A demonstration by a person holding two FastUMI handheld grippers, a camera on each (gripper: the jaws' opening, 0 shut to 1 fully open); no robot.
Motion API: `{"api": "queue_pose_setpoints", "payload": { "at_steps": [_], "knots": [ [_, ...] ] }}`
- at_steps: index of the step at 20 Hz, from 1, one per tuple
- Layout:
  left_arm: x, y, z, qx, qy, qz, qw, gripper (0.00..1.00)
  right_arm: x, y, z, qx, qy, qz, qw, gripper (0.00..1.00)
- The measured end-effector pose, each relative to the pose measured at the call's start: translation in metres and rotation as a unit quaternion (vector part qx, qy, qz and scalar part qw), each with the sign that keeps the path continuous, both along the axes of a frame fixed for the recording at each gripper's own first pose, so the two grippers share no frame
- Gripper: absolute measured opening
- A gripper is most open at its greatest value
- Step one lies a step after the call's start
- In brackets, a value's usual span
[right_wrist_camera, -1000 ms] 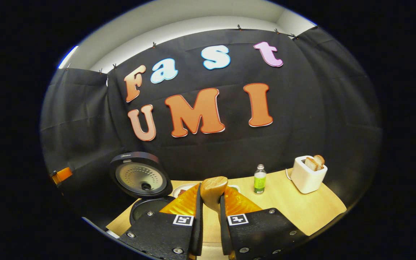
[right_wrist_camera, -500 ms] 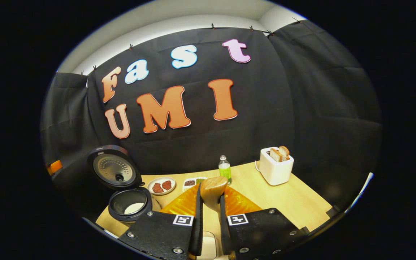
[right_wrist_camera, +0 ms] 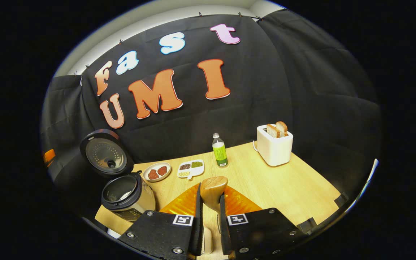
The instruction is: Close the left gripper, press the button to open the rice cooker; take a wooden spoon from the chopstick holder with the right hand, scoop a spoonful of rice and pour it into the rice cooker, then put the wooden spoon back into the chopstick holder.
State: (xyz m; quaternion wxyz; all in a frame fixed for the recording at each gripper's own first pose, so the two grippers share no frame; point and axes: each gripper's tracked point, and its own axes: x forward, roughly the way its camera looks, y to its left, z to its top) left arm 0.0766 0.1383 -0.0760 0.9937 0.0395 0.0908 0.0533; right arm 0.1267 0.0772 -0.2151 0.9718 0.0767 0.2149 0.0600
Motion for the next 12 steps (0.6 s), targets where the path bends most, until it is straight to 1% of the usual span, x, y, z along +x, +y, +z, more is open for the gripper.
{"api": "queue_pose_setpoints", "payload": {
  "at_steps": [1, 2, 3, 7, 8, 10, 12],
  "knots": [
    [-0.002, 0.0, 0.001, 0.002, 0.001, 0.003, 1.0, 0.97, 0.003, 0.0, -0.008, 0.0, 0.006, 0.003, 1.0, 0.2],
    [-0.004, 0.0, 0.0, 0.005, 0.002, 0.005, 1.0, 0.97, 0.003, 0.0, -0.017, -0.001, 0.011, 0.006, 1.0, 0.15],
    [-0.006, 0.0, -0.001, 0.007, 0.003, 0.008, 1.0, 0.97, 0.005, -0.001, -0.026, 0.0, 0.018, 0.008, 1.0, 0.2],
    [-0.014, 0.001, -0.004, 0.013, 0.01, 0.016, 1.0, 0.97, 0.011, -0.005, -0.058, 0.005, 0.042, 0.01, 0.999, 0.2],
    [-0.016, 0.001, -0.005, 0.014, 0.012, 0.018, 1.0, 0.97, 0.011, -0.008, -0.067, 0.0, 0.05, 0.01, 0.999, 0.22],
    [-0.018, 0.002, -0.005, 0.015, 0.011, 0.023, 1.0, 0.97, 0.012, -0.012, -0.077, -0.001, 0.059, 0.008, 0.998, 0.22],
    [-0.02, 0.003, -0.005, 0.014, 0.012, 0.027, 0.999, 0.97, 0.011, -0.014, -0.081, 0.02, 0.065, 0.004, 0.998, 0.23]
  ]
}}
